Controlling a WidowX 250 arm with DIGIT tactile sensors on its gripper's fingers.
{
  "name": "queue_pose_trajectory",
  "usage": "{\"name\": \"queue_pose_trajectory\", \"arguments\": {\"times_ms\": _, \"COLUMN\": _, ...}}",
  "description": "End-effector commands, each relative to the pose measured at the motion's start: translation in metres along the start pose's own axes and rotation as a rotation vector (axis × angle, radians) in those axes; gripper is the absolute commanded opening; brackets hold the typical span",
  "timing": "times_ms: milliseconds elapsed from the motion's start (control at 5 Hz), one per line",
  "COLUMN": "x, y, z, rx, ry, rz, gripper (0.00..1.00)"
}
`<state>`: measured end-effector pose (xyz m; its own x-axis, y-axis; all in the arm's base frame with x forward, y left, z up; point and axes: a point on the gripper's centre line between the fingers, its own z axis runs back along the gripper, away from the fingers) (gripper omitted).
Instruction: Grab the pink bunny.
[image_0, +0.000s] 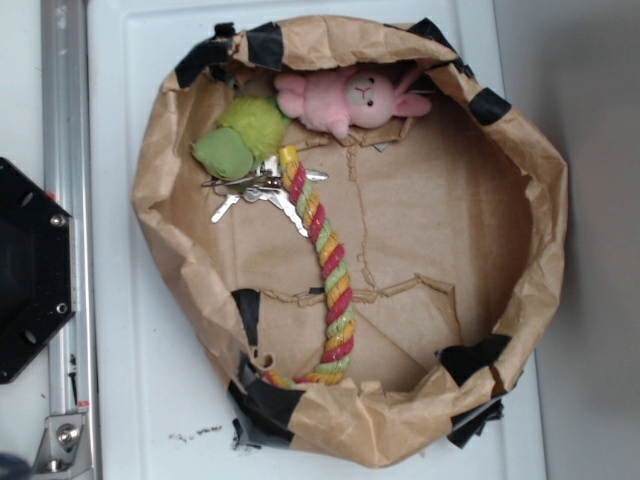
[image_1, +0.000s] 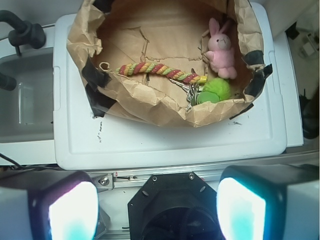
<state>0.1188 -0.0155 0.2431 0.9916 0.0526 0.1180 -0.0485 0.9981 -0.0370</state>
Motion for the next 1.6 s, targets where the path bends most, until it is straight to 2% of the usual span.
{"name": "queue_pose_trajectory", "arguments": {"times_ms": 0, "x": 0.0, "y": 0.0, "z": 0.0, "rx": 0.0, "ry": 0.0, "rz": 0.0, "gripper": 1.0}}
{"name": "queue_pose_trajectory", "arguments": {"times_ms": 200, "x": 0.045, "y": 0.011, "z": -0.05, "rx": 0.051, "ry": 0.018, "rz": -0.01, "gripper": 1.0}}
{"name": "queue_pose_trajectory", "arguments": {"times_ms": 400, "x": 0.091, "y": 0.015, "z": -0.082, "rx": 0.094, "ry": -0.005, "rz": -0.027, "gripper": 1.0}}
{"name": "queue_pose_trajectory", "arguments": {"times_ms": 600, "x": 0.109, "y": 0.023, "z": -0.108, "rx": 0.168, "ry": -0.033, "rz": -0.024, "gripper": 1.0}}
{"name": "queue_pose_trajectory", "arguments": {"times_ms": 800, "x": 0.13, "y": 0.044, "z": -0.135, "rx": 0.227, "ry": -0.068, "rz": -0.015, "gripper": 1.0}}
{"name": "queue_pose_trajectory", "arguments": {"times_ms": 1200, "x": 0.139, "y": 0.065, "z": -0.177, "rx": 0.198, "ry": -0.079, "rz": -0.134, "gripper": 1.0}}
{"name": "queue_pose_trajectory", "arguments": {"times_ms": 1400, "x": 0.14, "y": 0.079, "z": -0.182, "rx": 0.21, "ry": -0.065, "rz": -0.178, "gripper": 1.0}}
